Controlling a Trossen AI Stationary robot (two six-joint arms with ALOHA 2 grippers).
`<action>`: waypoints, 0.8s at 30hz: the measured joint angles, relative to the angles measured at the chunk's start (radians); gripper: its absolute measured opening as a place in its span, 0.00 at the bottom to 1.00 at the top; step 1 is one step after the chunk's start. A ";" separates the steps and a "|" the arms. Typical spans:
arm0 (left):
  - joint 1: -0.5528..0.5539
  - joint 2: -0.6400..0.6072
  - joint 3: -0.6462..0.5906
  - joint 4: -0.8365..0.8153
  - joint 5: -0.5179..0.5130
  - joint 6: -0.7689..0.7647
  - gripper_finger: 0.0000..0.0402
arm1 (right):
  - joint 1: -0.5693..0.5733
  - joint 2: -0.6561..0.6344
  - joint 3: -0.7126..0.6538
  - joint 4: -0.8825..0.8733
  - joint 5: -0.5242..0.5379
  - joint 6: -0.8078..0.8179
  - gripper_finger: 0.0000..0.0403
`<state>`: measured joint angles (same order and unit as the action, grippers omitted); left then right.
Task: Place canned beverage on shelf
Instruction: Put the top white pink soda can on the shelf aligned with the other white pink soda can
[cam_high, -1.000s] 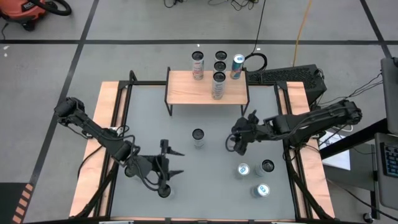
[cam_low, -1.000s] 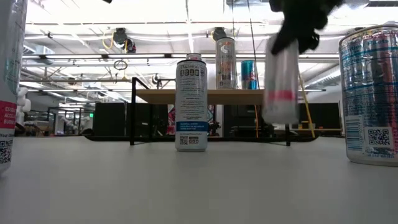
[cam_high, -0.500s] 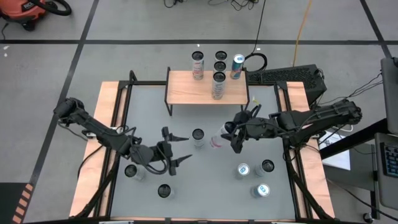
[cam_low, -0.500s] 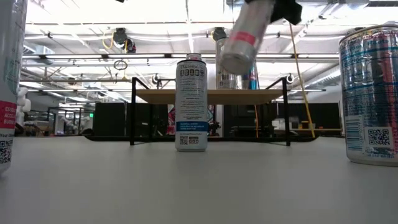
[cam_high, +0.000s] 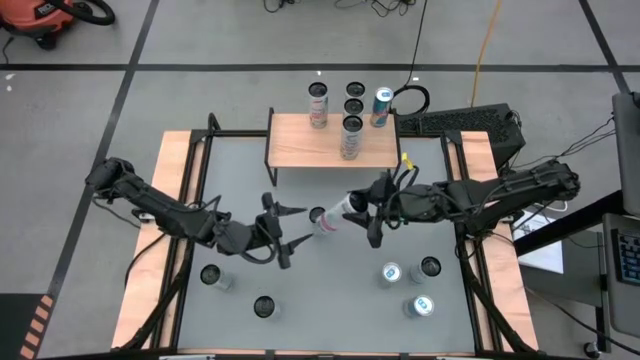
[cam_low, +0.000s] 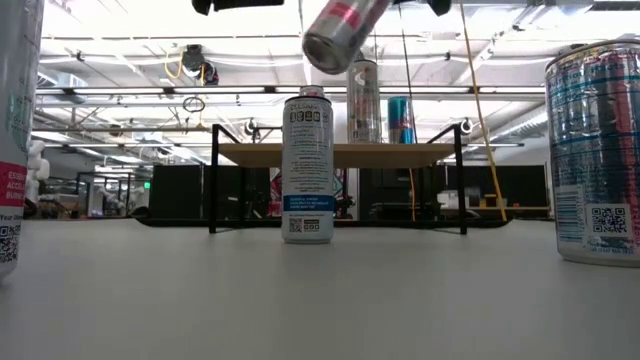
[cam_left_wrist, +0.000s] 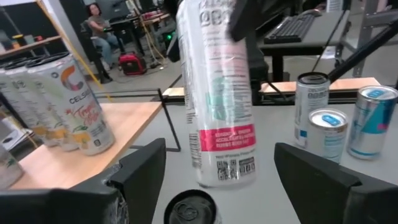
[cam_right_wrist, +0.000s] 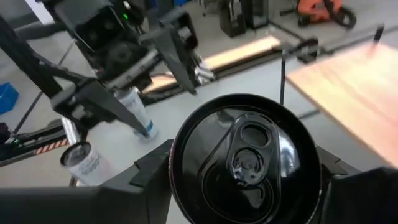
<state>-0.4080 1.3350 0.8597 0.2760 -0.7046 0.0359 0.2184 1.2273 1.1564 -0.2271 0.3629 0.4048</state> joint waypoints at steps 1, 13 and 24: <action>0.007 0.000 0.000 -0.001 0.000 -0.002 0.75 | 0.000 0.007 0.000 0.020 0.003 -0.015 0.52; 0.070 0.007 -0.002 -0.058 0.021 -0.012 0.75 | -0.001 0.106 0.000 0.237 0.021 -0.127 0.52; 0.084 0.007 -0.001 -0.103 0.068 -0.069 0.75 | 0.000 0.147 0.000 0.329 0.056 -0.184 0.51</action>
<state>-0.3237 1.3418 0.8585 0.1730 -0.6361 -0.0327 0.2180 1.3739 1.1564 0.1018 0.4187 0.2207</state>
